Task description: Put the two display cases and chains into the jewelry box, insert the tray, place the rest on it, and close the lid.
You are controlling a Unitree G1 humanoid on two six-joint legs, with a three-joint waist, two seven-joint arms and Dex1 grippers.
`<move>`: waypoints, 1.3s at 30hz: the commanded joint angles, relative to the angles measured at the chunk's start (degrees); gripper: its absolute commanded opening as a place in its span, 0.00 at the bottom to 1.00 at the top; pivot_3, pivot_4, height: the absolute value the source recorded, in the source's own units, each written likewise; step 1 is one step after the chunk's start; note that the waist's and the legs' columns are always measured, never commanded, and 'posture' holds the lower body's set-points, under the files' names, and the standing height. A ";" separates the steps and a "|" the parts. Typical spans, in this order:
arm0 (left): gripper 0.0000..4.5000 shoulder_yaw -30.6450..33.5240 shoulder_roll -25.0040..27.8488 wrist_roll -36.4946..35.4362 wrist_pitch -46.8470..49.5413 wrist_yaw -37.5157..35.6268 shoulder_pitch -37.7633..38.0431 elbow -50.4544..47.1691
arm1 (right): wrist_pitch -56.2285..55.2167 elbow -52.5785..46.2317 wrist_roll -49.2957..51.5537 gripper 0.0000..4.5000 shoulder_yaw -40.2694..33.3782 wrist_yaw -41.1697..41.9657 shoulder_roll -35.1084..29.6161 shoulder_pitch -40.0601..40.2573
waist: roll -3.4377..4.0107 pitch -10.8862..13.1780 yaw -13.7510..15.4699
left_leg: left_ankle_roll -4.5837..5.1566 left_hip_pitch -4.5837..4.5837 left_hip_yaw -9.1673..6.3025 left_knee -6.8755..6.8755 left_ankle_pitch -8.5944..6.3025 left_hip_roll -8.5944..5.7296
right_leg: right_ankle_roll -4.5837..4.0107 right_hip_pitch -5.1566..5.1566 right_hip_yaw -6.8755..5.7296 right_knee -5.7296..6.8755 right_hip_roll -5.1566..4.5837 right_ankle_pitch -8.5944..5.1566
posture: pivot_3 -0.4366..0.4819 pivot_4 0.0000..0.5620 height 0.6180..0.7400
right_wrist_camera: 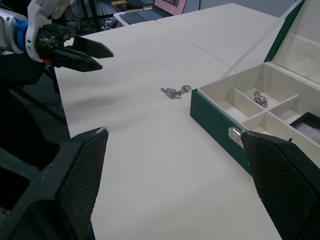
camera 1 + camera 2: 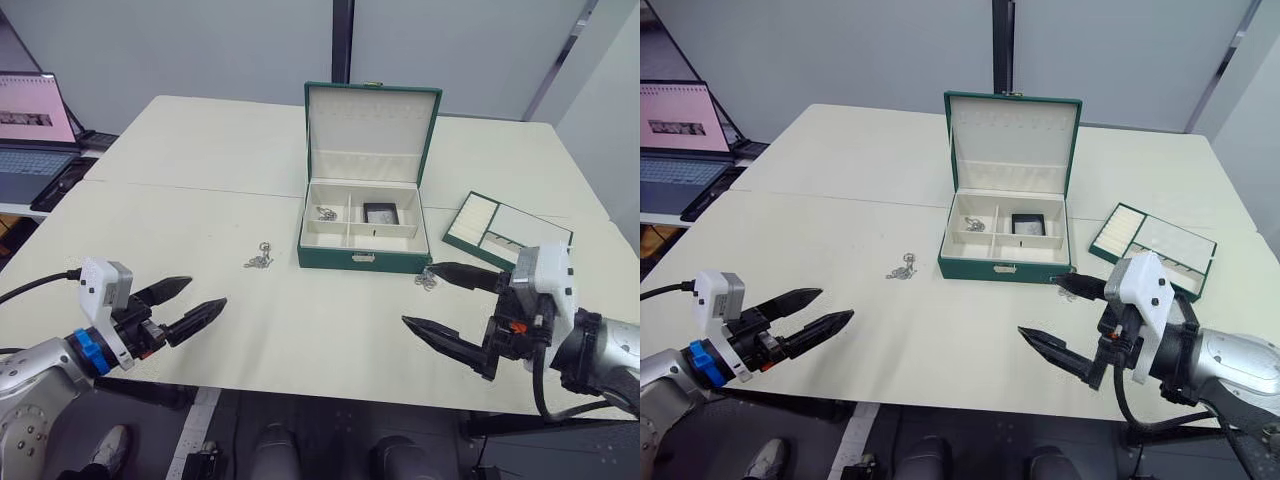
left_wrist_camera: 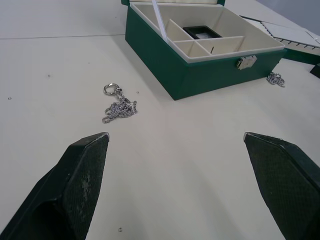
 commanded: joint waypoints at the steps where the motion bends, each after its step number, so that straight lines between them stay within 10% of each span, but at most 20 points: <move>1: 1.00 -0.46 -1.84 -2.08 2.32 7.37 -1.32 -4.12 | -0.58 -0.40 0.27 1.00 -0.48 0.35 -0.47 -1.09 | 0.01 0.00 -0.05 | 0.00 0.00 0.00 0.00 0.00 0.00 | 0.00 0.00 0.01 0.01 0.00 0.00 | 0.48 0.27 0.98; 18: 1.00 -12.80 -10.63 2.75 15.01 40.37 -15.01 -6.32 | -0.08 0.46 0.68 1.00 -0.72 1.38 -1.62 -2.46 | -0.02 -0.01 0.00 | -0.03 0.01 -0.07 0.01 0.02 -0.04 | 0.00 0.06 0.01 0.01 0.02 0.00 | 0.48 0.27 0.98; 39: 1.00 -29.72 -20.00 20.40 5.04 40.86 -25.89 16.36 | 1.31 0.52 3.33 1.00 -4.09 0.02 -4.57 -2.80 | 0.00 -0.02 0.29 | -0.04 0.00 -0.08 0.01 0.03 -0.08 | 0.00 0.20 -0.03 -0.16 0.00 0.00 | 0.48 0.27 0.98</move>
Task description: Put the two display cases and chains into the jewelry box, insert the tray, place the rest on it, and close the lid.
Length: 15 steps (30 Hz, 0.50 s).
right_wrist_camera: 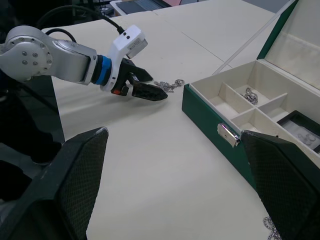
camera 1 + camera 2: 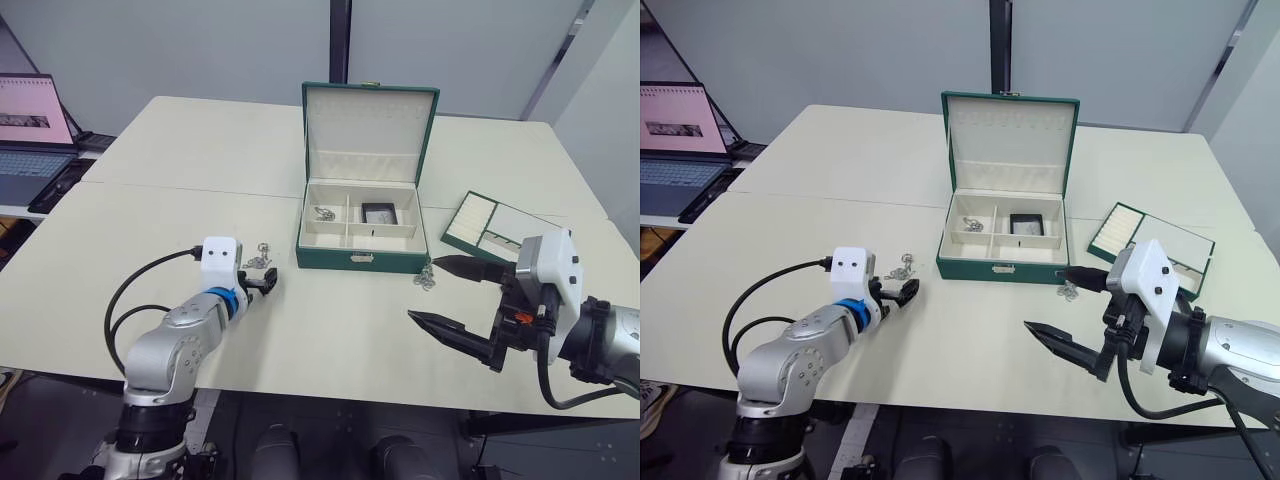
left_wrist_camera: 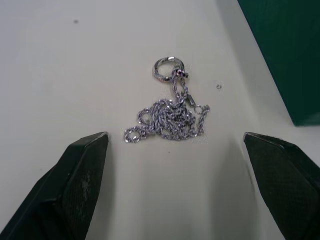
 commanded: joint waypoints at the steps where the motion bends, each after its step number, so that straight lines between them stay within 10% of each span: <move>1: 1.00 -1.10 -1.08 1.43 -1.51 -1.34 -0.92 1.97 | -0.36 -1.05 0.67 1.00 -2.13 -0.38 -0.83 -0.44 | 0.01 0.00 0.01 | 0.00 0.00 0.00 0.00 0.00 0.00 | 0.00 0.00 0.00 -0.01 0.00 0.00 | 0.48 0.27 0.98; 15: 1.00 -2.37 -3.41 5.72 -1.51 -2.39 -4.23 4.57 | -0.37 -1.18 1.56 1.00 -2.25 -1.80 -1.17 -0.70 | 0.03 -0.02 0.71 | -0.02 0.00 0.01 0.00 0.01 -0.01 | 0.01 0.07 -0.01 -0.12 -0.01 0.00 | 0.48 0.27 0.98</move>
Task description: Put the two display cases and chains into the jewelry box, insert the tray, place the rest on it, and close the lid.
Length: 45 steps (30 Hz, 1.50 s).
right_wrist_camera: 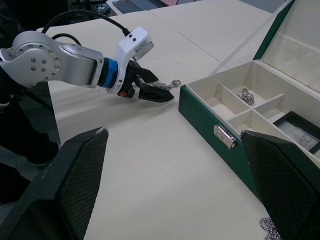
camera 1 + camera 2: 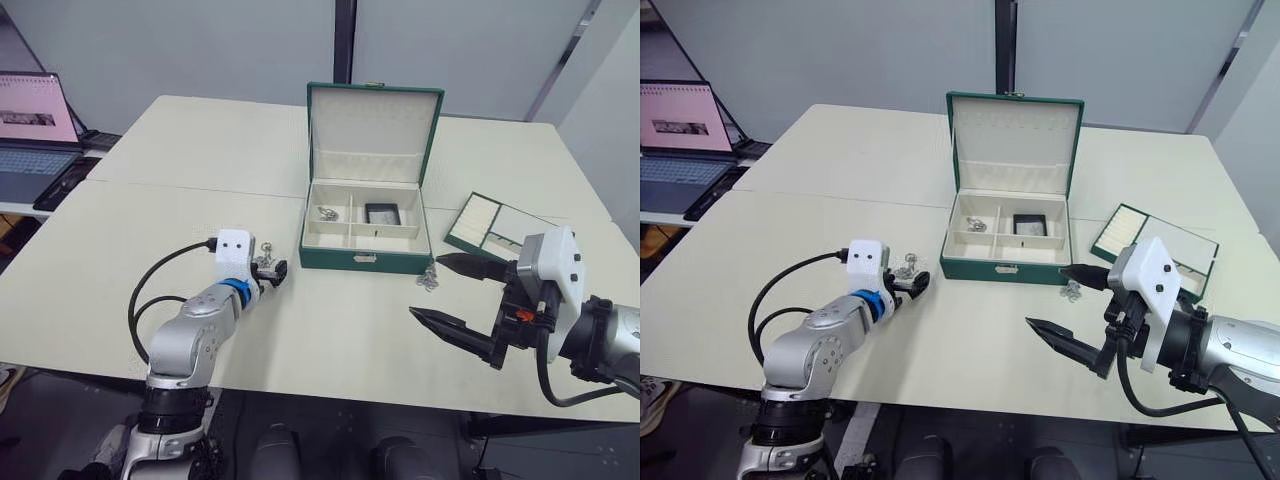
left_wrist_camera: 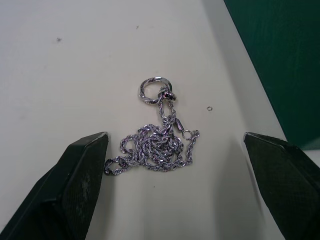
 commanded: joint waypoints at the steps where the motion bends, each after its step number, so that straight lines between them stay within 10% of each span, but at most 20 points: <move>1: 1.00 -0.76 -0.65 0.96 0.54 -0.53 -0.91 0.72 | -0.50 -1.06 0.89 1.00 -1.73 -0.37 -0.70 -0.73 | 0.00 0.00 0.09 | 0.00 0.00 0.00 0.00 0.00 0.00 | 0.00 0.00 0.00 -0.01 0.00 0.00 | 0.48 0.27 0.98; 9: 0.96 -1.00 -1.57 2.78 1.88 0.25 -0.92 0.78 | -0.40 -1.43 1.31 1.00 -2.36 -1.02 -0.88 -0.13 | 0.00 0.00 0.20 | -0.01 0.00 0.00 -0.01 0.01 0.00 | 0.00 0.01 0.00 -0.04 0.00 0.00 | 0.48 0.27 0.98; 25: 0.00 -0.77 -2.65 4.90 0.67 -1.23 -2.72 2.84 | -0.39 -0.86 1.62 1.00 -2.45 -0.96 -1.12 -0.18 | 0.00 0.00 0.47 | -0.02 0.00 0.00 -0.01 0.01 -0.02 | 0.00 0.05 -0.01 -0.09 -0.02 0.00 | 0.48 0.27 0.98; 45: 0.00 0.47 2.12 7.78 -2.50 -3.71 -6.51 -3.16 | -0.41 -0.49 1.44 1.00 -3.02 -0.47 -1.23 0.13 | -0.08 0.05 0.47 | -0.04 -0.03 -0.01 -0.03 0.02 0.00 | 0.00 0.02 -0.03 -0.12 -0.01 0.00 | 0.48 0.27 0.98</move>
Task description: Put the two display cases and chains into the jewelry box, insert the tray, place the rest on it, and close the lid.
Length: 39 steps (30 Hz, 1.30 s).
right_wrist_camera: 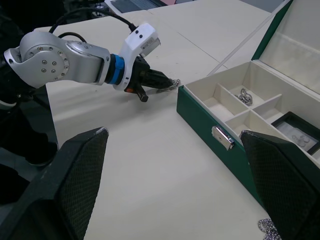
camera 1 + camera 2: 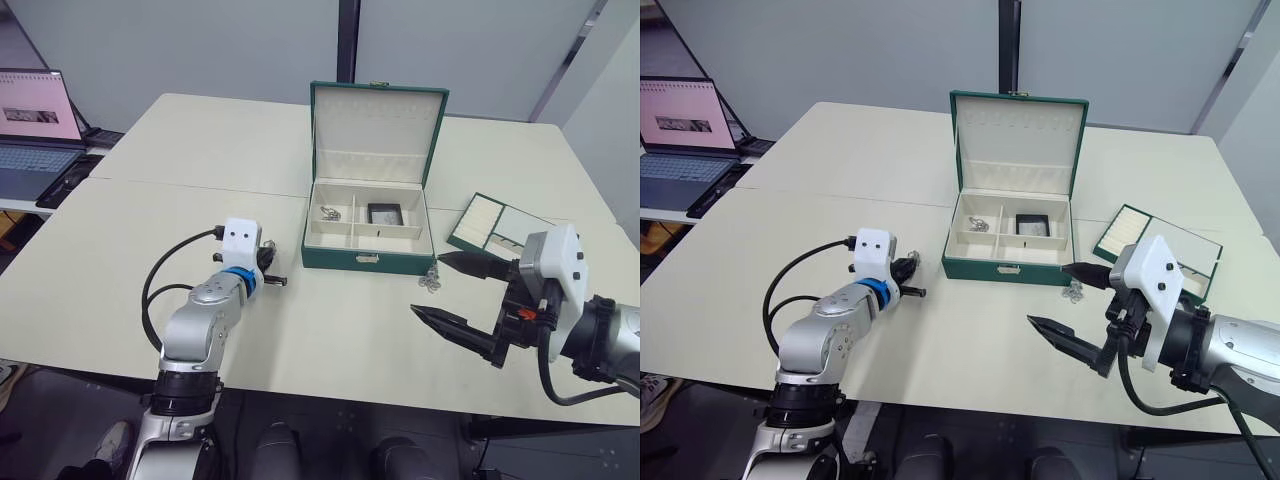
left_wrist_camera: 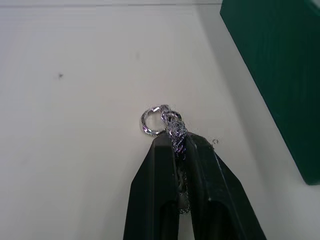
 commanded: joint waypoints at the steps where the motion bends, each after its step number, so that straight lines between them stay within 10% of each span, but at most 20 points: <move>1: 0.00 1.51 2.38 0.23 1.75 -0.49 -2.32 -6.89 | -0.44 -0.37 0.47 1.00 -2.18 0.66 -0.70 -0.12 | -0.01 0.00 0.00 | 0.00 0.00 0.00 0.00 0.00 0.00 | 0.00 0.00 0.00 0.00 0.00 0.00 | 0.48 0.27 0.98; 28: 0.00 0.58 18.80 -7.67 17.67 -14.97 -13.82 -19.49 | 3.27 5.12 8.59 1.00 -20.08 9.44 -3.07 5.00 | -0.03 0.06 0.04 | 0.01 -0.04 -0.01 -0.06 -0.01 0.00 | 0.00 0.06 -0.04 -0.21 -0.01 0.00 | 0.48 0.27 0.98; 39: 0.00 -7.03 14.59 -7.44 16.95 -15.73 -20.15 -16.71 | 2.99 5.62 3.64 1.00 -20.48 11.32 -2.59 6.43 | -0.04 0.07 0.09 | 0.04 -0.06 -0.02 -0.06 -0.03 -0.02 | 0.00 0.06 -0.03 -0.28 0.00 0.00 | 0.48 0.27 0.98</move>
